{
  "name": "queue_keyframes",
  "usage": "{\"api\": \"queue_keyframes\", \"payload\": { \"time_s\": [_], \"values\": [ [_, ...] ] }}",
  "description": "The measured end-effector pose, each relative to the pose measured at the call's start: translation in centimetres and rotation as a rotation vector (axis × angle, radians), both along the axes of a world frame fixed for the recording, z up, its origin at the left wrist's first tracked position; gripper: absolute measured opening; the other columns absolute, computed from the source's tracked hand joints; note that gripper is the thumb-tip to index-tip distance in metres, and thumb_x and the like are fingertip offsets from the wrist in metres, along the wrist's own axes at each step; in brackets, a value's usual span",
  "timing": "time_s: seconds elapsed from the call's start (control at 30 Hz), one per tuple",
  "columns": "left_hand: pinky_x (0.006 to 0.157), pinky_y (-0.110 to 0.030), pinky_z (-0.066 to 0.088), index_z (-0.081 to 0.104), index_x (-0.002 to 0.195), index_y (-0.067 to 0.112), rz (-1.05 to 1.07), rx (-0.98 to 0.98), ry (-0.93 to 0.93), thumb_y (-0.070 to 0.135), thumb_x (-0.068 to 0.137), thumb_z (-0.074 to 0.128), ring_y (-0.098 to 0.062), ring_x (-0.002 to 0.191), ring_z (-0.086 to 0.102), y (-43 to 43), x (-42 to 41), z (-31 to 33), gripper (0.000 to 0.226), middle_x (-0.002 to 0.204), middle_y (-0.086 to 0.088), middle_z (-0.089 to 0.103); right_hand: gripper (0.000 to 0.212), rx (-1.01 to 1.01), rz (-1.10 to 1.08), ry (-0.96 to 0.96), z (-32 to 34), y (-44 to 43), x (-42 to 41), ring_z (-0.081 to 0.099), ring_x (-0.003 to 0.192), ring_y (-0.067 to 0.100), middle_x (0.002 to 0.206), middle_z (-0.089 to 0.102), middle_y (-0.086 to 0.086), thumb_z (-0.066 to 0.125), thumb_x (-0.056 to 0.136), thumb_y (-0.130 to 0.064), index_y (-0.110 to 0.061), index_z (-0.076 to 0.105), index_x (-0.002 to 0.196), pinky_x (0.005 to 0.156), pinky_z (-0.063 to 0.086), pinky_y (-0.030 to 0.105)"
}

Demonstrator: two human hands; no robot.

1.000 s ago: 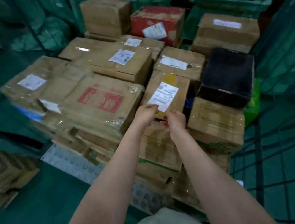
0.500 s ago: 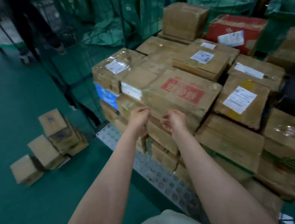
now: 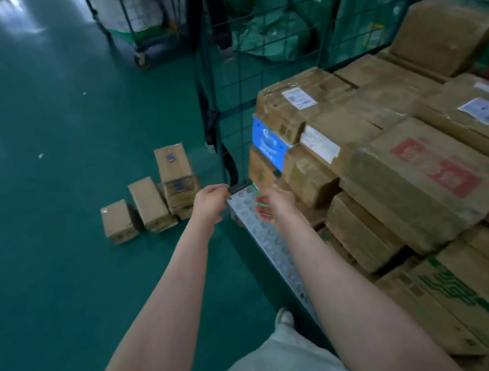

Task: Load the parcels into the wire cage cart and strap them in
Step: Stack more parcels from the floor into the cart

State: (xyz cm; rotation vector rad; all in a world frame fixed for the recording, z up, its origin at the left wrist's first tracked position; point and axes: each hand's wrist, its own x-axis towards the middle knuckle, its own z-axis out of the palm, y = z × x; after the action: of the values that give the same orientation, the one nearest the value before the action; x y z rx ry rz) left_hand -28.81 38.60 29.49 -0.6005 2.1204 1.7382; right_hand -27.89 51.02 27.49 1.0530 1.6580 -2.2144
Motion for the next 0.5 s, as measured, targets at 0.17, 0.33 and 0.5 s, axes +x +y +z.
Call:
{"api": "queue_keyframes", "payload": {
  "time_s": [0.17,0.33,0.5],
  "values": [
    [0.061,-0.023,0.033,0.059,0.105,0.023,0.107,0.003,-0.031,0.011,0.093,0.043,-0.017,0.085,0.049,-3.6,-2.1,-0.6,0.023,0.087,0.002,0.055,0.017,0.009,0.126,-0.031,-0.9,-3.6,-3.3,0.05,0.049,0.014,0.068,0.058,0.003,0.051,0.092,-0.011,-0.015,0.052,0.075,0.042,0.041,0.017],
    [0.074,-0.031,0.048,0.059,0.119,0.012,0.216,0.036,-0.007,0.011,0.095,0.045,-0.023,0.093,0.052,-7.6,-6.5,-0.9,0.028,0.105,-0.006,0.056,0.015,0.006,0.251,-0.027,-1.2,-7.5,-8.8,0.051,0.056,0.017,0.07,0.059,0.004,0.05,0.094,-0.011,-0.012,0.055,0.081,0.053,0.044,0.025],
    [0.084,-0.033,0.046,0.059,0.122,0.012,0.306,0.011,-0.017,0.013,0.094,0.045,-0.023,0.104,0.055,-10.6,-11.7,-0.2,0.031,0.117,-0.005,0.06,0.018,0.033,0.362,-0.058,-0.6,-10.7,-15.0,0.052,0.058,0.017,0.071,0.059,0.004,0.048,0.096,-0.01,-0.011,0.054,0.079,0.056,0.045,0.026]
  ]
}}
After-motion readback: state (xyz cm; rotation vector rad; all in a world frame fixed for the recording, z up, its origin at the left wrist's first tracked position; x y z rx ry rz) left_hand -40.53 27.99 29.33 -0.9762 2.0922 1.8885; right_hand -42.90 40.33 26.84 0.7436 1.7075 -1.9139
